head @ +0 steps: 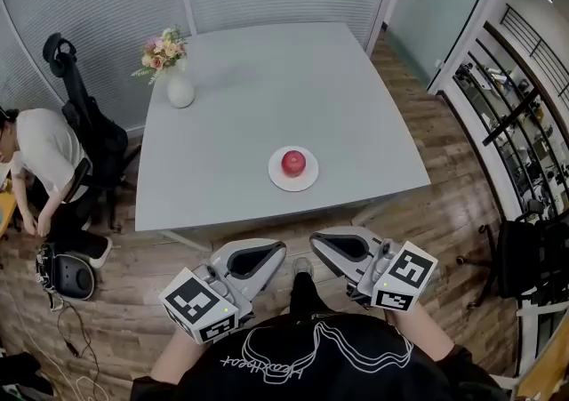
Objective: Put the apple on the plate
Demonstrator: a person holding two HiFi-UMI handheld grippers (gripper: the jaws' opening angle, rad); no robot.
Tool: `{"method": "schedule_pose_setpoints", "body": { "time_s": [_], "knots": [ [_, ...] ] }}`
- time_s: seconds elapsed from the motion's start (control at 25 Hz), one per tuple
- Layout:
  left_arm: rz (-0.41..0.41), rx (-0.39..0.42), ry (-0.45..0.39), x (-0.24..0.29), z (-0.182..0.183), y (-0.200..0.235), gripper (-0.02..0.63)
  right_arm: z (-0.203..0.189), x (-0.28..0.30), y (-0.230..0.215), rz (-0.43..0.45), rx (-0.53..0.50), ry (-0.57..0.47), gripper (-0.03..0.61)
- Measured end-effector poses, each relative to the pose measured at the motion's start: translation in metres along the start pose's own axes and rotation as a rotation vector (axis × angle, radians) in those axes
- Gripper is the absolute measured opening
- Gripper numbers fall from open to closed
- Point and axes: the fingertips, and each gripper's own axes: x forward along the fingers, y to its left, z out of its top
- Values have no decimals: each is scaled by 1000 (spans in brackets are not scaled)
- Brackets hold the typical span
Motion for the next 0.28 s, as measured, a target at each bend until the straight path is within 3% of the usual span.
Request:
{"method": "schedule_pose_setpoints", "body": {
  "time_s": [0.28],
  "knots": [
    [-41,-59,-31,-18,3,-10,14,0,-1,16,-7,9,-5,8]
  ]
}}
